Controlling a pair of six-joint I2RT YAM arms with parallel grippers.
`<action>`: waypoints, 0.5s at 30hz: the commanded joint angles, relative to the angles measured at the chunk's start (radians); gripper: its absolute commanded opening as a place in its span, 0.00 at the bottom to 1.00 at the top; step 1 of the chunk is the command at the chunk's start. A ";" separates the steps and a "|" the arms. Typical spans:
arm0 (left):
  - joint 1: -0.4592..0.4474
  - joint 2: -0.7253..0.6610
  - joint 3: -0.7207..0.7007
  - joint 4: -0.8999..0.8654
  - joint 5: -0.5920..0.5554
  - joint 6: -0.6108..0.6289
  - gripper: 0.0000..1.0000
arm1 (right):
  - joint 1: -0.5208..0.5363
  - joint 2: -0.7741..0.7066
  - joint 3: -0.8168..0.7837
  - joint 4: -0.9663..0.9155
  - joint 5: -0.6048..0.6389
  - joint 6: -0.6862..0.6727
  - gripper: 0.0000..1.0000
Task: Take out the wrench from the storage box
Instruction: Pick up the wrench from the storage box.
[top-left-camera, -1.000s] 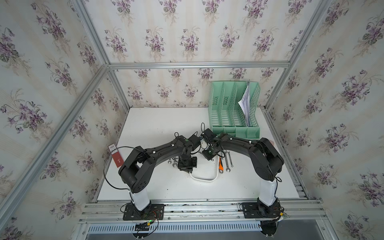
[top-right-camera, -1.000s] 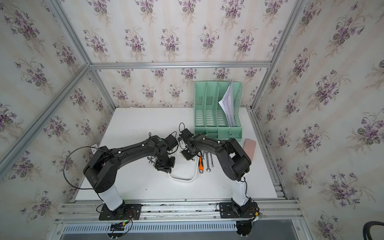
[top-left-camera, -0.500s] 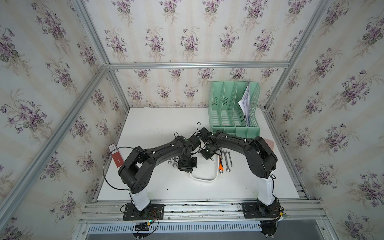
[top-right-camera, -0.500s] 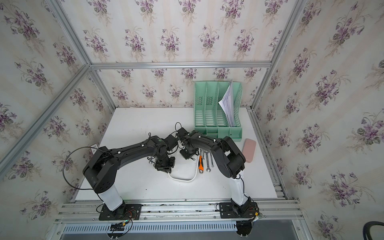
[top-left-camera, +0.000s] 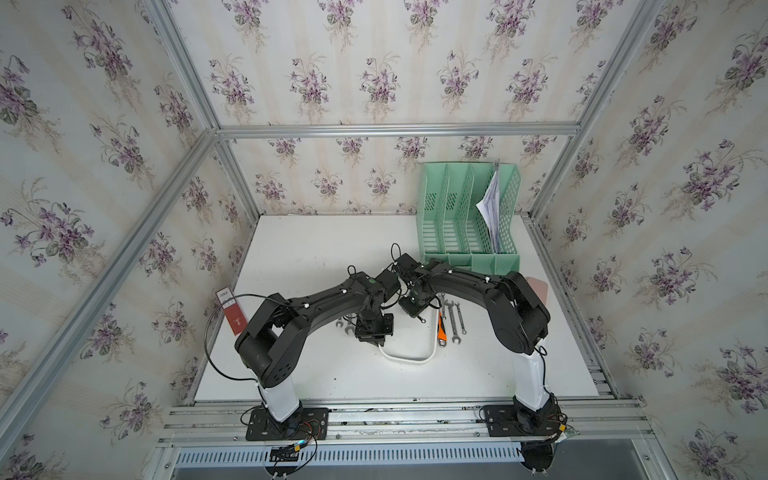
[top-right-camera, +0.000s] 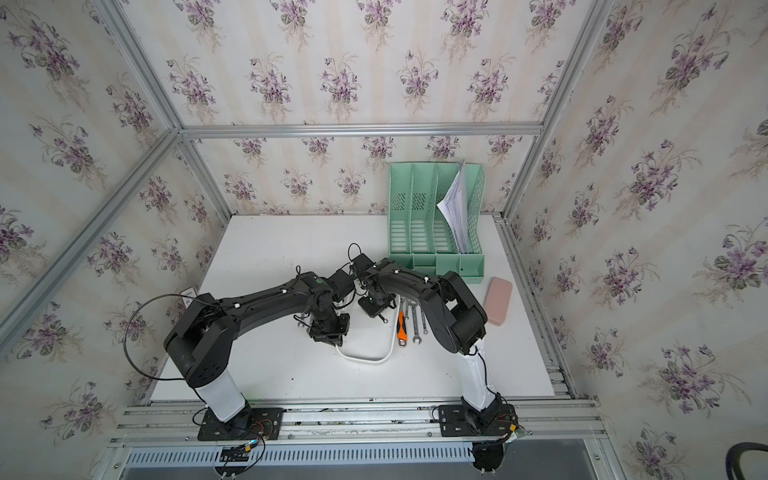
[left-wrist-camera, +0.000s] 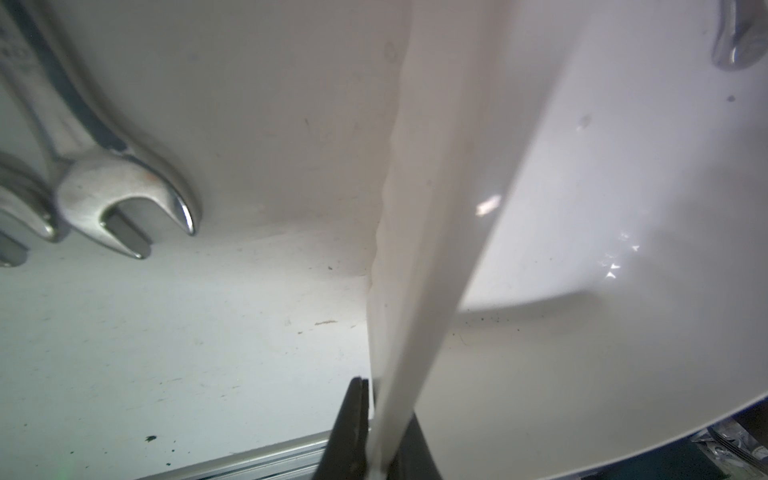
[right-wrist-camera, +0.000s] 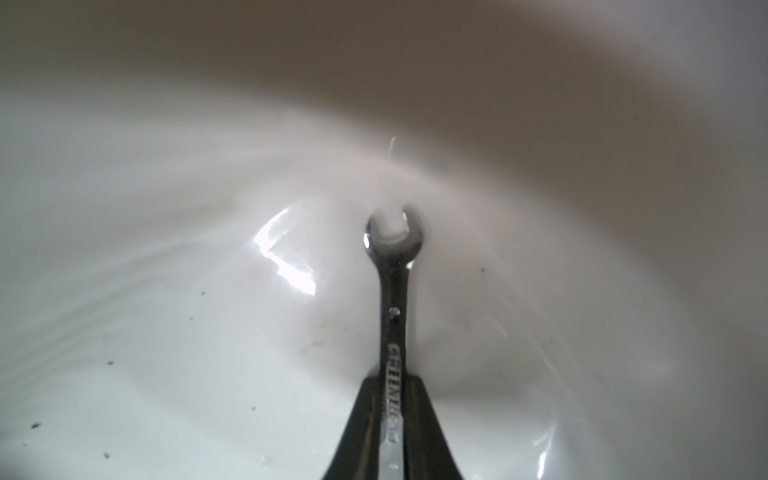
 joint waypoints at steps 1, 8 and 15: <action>0.004 0.004 -0.007 0.078 -0.066 0.001 0.06 | 0.000 0.004 -0.005 -0.073 0.017 -0.006 0.10; 0.010 0.004 -0.011 0.075 -0.067 0.002 0.06 | 0.001 -0.035 0.016 -0.091 0.008 -0.011 0.10; 0.015 0.000 -0.014 0.069 -0.072 -0.001 0.06 | 0.000 -0.097 0.019 -0.105 -0.010 -0.011 0.09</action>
